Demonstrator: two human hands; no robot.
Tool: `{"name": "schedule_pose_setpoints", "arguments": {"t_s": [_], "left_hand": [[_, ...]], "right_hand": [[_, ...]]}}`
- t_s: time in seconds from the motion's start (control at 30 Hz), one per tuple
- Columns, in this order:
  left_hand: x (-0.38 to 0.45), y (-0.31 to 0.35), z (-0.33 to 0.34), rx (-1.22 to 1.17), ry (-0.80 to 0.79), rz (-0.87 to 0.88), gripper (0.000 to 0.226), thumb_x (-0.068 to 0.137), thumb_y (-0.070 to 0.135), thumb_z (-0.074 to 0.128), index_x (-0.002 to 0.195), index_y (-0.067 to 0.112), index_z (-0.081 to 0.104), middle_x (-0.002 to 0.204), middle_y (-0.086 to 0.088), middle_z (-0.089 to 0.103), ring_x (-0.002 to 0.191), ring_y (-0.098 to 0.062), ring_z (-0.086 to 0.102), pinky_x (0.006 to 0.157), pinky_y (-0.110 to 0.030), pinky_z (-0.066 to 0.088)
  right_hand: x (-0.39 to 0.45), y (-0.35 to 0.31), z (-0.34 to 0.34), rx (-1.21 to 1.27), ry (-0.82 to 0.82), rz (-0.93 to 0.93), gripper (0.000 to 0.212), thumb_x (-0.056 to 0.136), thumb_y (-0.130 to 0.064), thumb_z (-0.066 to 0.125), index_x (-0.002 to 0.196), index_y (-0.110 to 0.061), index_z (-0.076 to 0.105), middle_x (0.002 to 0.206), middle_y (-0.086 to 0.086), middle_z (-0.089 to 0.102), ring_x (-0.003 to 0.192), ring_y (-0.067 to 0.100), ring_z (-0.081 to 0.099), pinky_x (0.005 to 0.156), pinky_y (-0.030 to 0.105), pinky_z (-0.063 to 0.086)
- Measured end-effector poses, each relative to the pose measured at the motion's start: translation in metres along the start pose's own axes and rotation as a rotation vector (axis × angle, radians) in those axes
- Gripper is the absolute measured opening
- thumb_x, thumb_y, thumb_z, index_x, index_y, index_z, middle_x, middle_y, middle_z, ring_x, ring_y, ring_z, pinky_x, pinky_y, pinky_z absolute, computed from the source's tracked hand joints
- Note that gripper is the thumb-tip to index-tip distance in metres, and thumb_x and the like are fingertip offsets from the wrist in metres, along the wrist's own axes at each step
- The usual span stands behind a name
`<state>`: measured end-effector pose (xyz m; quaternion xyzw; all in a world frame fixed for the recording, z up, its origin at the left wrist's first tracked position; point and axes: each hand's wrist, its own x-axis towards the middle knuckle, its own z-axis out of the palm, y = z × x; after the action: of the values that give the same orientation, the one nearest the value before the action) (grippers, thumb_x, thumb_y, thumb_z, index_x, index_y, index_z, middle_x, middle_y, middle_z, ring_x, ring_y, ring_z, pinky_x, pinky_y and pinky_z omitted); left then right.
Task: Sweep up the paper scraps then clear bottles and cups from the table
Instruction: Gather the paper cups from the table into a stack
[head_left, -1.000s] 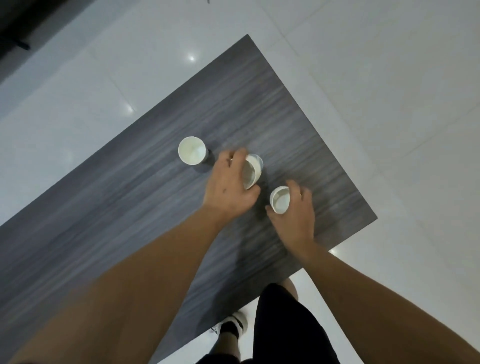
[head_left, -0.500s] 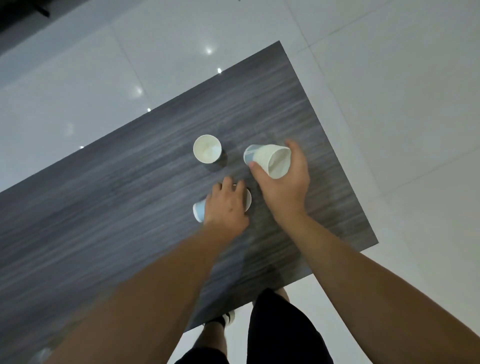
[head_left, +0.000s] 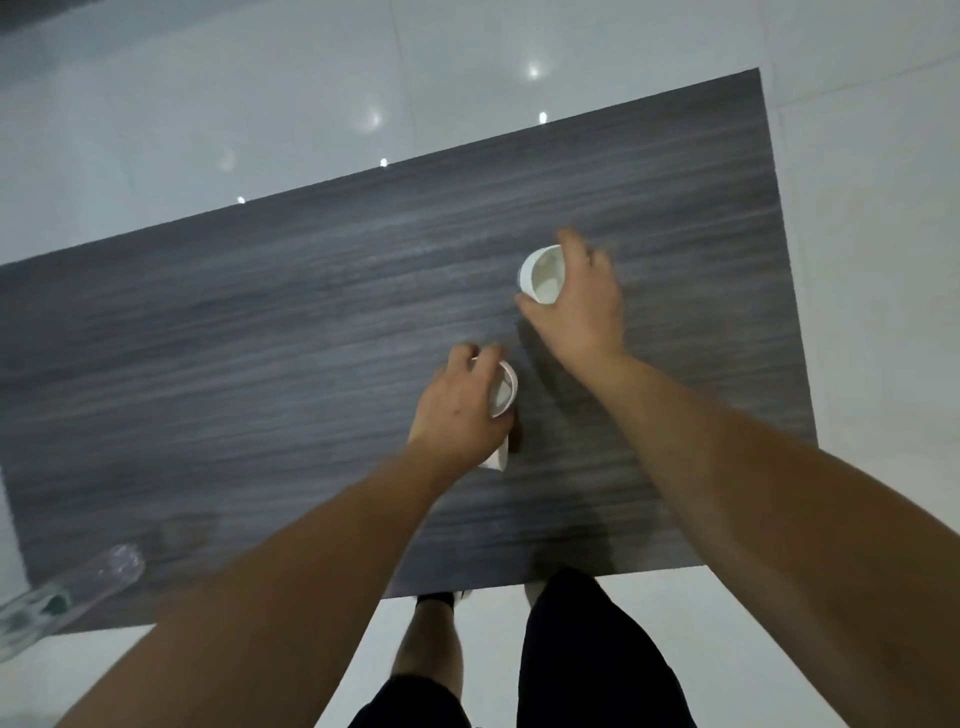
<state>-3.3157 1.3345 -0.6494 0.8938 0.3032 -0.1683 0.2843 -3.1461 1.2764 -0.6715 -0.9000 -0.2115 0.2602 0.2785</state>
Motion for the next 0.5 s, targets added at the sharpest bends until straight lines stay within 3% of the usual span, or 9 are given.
{"name": "schedule_pose_setpoints", "arguments": {"t_s": [0.13, 0.23, 0.37, 0.5], "left_hand": [[-0.019, -0.019, -0.012, -0.133, 0.123, -0.102, 0.078, 0.069, 0.033, 0.075, 0.135, 0.033, 0.034, 0.131, 0.001, 0.041, 0.096, -0.017, 0.053, 0.072, -0.028, 0.044], [-0.035, -0.033, -0.022, -0.180, 0.139, -0.169, 0.078, 0.066, 0.036, 0.073, 0.134, 0.033, 0.035, 0.127, 0.001, 0.041, 0.090, -0.012, 0.047, 0.069, -0.029, 0.042], [-0.068, -0.056, -0.026, -0.115, 0.134, -0.296, 0.074, 0.066, 0.037, 0.071, 0.132, 0.030, 0.037, 0.126, -0.002, 0.041, 0.088, -0.020, 0.053, 0.065, -0.031, 0.040], [-0.109, -0.081, -0.013, -0.045, 0.045, -0.364, 0.068, 0.068, 0.034, 0.071, 0.129, 0.026, 0.041, 0.125, -0.006, 0.043, 0.096, -0.034, 0.057, 0.072, -0.038, 0.047]], "right_hand": [[-0.010, -0.005, 0.010, 0.026, -0.003, 0.019, 0.075, 0.072, -0.030, 0.082, 0.136, -0.023, 0.045, 0.126, 0.013, 0.052, 0.107, 0.030, 0.055, 0.078, 0.027, 0.036], [-0.036, 0.001, 0.007, 0.138, 0.014, 0.182, 0.074, 0.066, -0.040, 0.084, 0.129, -0.025, 0.049, 0.119, 0.007, 0.057, 0.098, 0.021, 0.054, 0.075, 0.026, 0.038], [-0.108, 0.026, -0.002, 0.176, -0.065, 0.363, 0.075, 0.060, -0.040, 0.085, 0.125, -0.026, 0.051, 0.114, 0.004, 0.062, 0.103, 0.025, 0.059, 0.080, 0.030, 0.045], [-0.185, 0.043, 0.010, 0.218, -0.103, 0.533, 0.064, 0.062, -0.035, 0.087, 0.117, -0.026, 0.056, 0.105, 0.000, 0.064, 0.101, 0.027, 0.063, 0.079, 0.029, 0.045]]}}
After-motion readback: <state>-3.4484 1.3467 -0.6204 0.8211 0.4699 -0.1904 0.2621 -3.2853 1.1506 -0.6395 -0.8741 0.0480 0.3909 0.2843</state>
